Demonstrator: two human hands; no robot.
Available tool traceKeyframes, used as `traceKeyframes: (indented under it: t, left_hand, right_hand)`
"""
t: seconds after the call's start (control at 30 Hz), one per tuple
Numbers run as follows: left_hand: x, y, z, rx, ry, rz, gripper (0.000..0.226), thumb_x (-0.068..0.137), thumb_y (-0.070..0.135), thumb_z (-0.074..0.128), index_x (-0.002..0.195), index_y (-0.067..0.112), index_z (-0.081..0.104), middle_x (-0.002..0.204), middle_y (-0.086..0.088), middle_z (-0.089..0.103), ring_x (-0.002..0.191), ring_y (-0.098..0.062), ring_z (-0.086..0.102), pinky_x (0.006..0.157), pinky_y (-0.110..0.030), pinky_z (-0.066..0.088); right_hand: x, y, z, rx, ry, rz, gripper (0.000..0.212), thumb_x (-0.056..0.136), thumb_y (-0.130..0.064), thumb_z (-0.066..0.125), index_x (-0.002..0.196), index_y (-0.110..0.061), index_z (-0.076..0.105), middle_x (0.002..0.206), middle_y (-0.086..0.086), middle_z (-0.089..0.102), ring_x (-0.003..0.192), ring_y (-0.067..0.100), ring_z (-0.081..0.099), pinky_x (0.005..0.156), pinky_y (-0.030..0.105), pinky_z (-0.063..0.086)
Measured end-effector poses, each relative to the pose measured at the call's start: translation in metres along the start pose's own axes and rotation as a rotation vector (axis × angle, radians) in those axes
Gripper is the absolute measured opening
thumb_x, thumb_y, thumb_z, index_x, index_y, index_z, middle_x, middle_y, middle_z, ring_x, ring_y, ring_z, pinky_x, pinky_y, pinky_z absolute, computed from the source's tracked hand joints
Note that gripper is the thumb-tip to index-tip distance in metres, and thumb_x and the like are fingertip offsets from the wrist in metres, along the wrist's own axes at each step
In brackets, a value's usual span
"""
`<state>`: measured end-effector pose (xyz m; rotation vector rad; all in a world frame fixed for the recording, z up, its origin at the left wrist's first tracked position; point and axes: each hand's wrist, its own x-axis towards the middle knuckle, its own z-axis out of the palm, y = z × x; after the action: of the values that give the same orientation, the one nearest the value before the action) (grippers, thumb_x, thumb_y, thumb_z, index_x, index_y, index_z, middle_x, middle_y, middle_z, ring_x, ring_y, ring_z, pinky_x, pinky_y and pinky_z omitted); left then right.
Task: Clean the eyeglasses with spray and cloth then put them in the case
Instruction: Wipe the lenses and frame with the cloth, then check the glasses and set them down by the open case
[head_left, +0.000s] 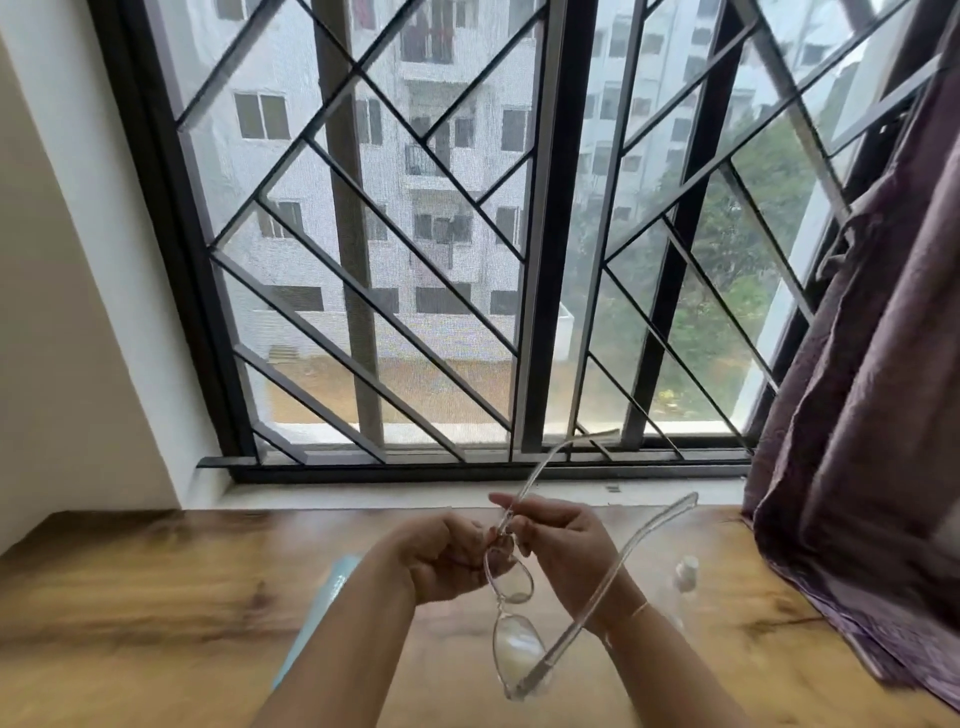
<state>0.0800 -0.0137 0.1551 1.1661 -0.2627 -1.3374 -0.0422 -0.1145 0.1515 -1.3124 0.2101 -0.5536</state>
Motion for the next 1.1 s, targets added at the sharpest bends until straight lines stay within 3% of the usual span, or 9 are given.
traceKeyframes:
  t: [0.17,0.23,0.4,0.5,0.6,0.77,0.9,1.0,1.1]
  left_hand:
    - [-0.001,0.012,0.004,0.073,-0.124,-0.03,0.021,0.049,-0.011,0.052,0.066,-0.005,0.062,0.06,-0.012,0.059,0.055,-0.019,0.057,0.065,-0.03,0.055]
    - [-0.001,0.015,0.008,0.088,-0.135,-0.043,0.018,0.054,-0.011,0.049,0.065,-0.005,0.061,0.059,-0.013,0.058,0.059,-0.021,0.057,0.061,-0.029,0.056]
    - [0.005,0.013,0.008,0.146,-0.177,-0.025,0.012,0.075,-0.002,0.058,0.079,-0.003,0.07,0.073,-0.012,0.065,0.071,-0.02,0.063,0.088,-0.039,0.051]
    - [0.007,0.007,0.005,0.181,-0.143,0.039,0.025,0.072,0.004,0.061,0.095,-0.002,0.071,0.098,-0.017,0.066,0.097,-0.028,0.058,0.097,-0.045,0.043]
    - [0.002,0.002,-0.001,0.135,0.032,0.213,0.029,0.076,0.016,0.062,0.1,0.001,0.07,0.108,-0.016,0.068,0.097,-0.028,0.062,0.083,-0.034,0.05]
    - [-0.027,-0.001,-0.012,0.017,0.17,0.598,0.024,0.069,0.02,0.063,0.085,0.007,0.075,0.097,-0.013,0.072,0.091,-0.025,0.066,0.076,-0.027,0.056]
    - [-0.047,-0.001,-0.001,0.31,0.236,0.793,0.021,0.058,0.008,0.073,0.077,0.017,0.077,0.087,-0.008,0.074,0.082,-0.019,0.069,0.073,-0.022,0.054]
    - [-0.041,-0.002,0.005,0.485,0.363,0.936,0.036,0.061,-0.01,0.074,0.071,0.024,0.076,0.079,0.0,0.074,0.073,-0.014,0.07,0.068,-0.02,0.055]
    - [-0.033,-0.004,0.003,0.645,0.447,1.053,0.041,0.065,-0.012,0.073,0.071,0.029,0.075,0.072,0.007,0.073,0.067,-0.01,0.07,0.067,-0.018,0.055]
  right_hand:
    - [0.007,-0.005,0.0,0.016,-0.036,-0.036,0.015,0.065,0.001,0.063,0.077,0.005,0.07,0.067,0.008,0.066,0.062,0.015,0.055,0.059,0.022,0.041]
    - [0.01,-0.005,-0.002,0.019,-0.031,-0.062,0.012,0.065,0.002,0.061,0.071,0.0,0.071,0.068,0.009,0.065,0.063,0.018,0.057,0.059,0.024,0.044]
    - [0.015,0.003,-0.012,0.031,0.06,-0.095,0.018,0.067,0.007,0.055,0.065,-0.003,0.07,0.066,0.01,0.062,0.068,0.026,0.05,0.062,0.033,0.038]
    - [0.015,0.005,-0.021,0.078,0.18,-0.102,0.021,0.073,0.021,0.051,0.068,0.007,0.066,0.062,0.011,0.061,0.058,0.019,0.051,0.053,0.023,0.041]
    - [0.015,0.008,-0.032,0.1,0.309,-0.124,0.029,0.076,0.027,0.044,0.07,0.009,0.066,0.059,0.009,0.063,0.053,0.012,0.052,0.046,0.017,0.039]
    - [0.017,0.011,-0.05,0.05,0.485,-0.163,0.039,0.075,0.024,0.052,0.06,-0.006,0.071,0.06,0.008,0.067,0.052,0.012,0.05,0.045,0.016,0.038]
    - [0.019,0.016,-0.059,-0.053,0.612,-0.187,0.031,0.073,0.015,0.063,0.062,-0.013,0.071,0.061,0.01,0.063,0.05,0.015,0.041,0.043,0.017,0.035]
    - [0.021,0.019,-0.059,-0.104,0.655,-0.194,0.03,0.073,0.012,0.067,0.063,-0.016,0.072,0.062,0.006,0.065,0.046,0.007,0.045,0.046,0.015,0.038]
    - [0.021,0.02,-0.057,-0.148,0.669,-0.205,0.027,0.072,0.011,0.068,0.066,-0.015,0.071,0.062,-0.002,0.067,0.047,0.0,0.05,0.051,0.011,0.042]
